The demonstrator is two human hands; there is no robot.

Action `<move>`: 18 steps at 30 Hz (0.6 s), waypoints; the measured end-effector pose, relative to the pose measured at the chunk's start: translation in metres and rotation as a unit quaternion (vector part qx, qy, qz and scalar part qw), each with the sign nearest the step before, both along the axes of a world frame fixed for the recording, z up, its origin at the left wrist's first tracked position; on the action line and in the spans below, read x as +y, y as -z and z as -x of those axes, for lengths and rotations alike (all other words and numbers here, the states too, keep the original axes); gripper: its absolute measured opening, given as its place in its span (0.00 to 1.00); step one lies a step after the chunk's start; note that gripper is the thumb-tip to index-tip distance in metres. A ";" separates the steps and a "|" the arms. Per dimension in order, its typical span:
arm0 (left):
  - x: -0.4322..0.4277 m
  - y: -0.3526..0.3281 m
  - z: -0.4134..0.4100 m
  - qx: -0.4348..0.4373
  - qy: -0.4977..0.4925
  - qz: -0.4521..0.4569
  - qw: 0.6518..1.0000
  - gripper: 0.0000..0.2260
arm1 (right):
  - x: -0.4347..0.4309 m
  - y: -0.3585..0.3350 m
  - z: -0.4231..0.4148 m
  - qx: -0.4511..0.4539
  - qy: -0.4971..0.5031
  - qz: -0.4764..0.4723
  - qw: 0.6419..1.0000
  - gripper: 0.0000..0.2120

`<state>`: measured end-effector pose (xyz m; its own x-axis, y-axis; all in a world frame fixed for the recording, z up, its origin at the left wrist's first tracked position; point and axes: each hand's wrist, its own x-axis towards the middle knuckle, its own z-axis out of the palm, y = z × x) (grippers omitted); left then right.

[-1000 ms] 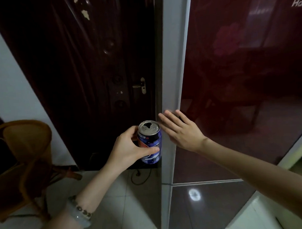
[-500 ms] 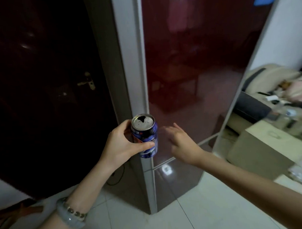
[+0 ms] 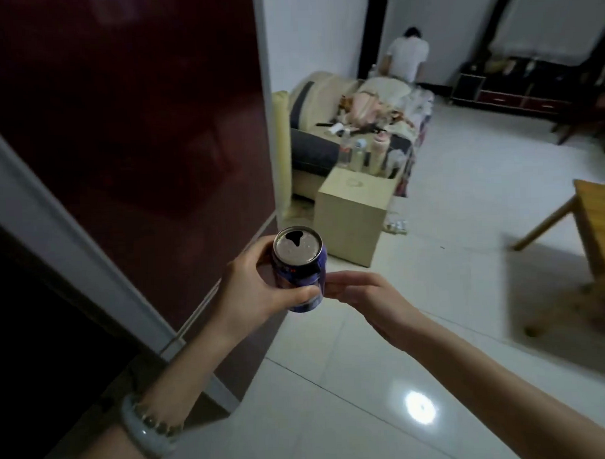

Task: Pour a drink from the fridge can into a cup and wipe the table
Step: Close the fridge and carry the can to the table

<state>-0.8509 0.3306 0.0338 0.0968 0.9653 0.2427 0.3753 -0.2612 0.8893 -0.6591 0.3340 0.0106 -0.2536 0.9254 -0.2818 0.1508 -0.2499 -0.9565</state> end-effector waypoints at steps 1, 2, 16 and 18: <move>0.002 0.002 -0.015 0.003 0.022 0.002 1.000 0.31 | -0.007 0.001 -0.016 0.012 0.017 0.005 1.000 0.28; 0.004 0.003 -0.031 0.007 0.044 0.003 0.999 0.31 | -0.014 0.001 -0.032 0.023 0.037 0.009 0.999 0.28; -0.045 0.008 -0.295 -0.008 0.278 0.018 0.960 0.28 | -0.153 0.005 -0.266 0.061 0.291 0.017 0.955 0.22; -0.055 0.009 -0.333 -0.016 0.305 0.021 0.952 0.27 | -0.173 0.007 -0.296 0.065 0.332 0.018 0.941 0.21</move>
<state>-0.5184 0.2752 0.0244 0.6356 0.7408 0.2174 0.1379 -0.3860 0.9121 -0.3630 0.1611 0.0039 0.3432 0.8823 -0.3221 -0.1672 -0.2801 -0.9453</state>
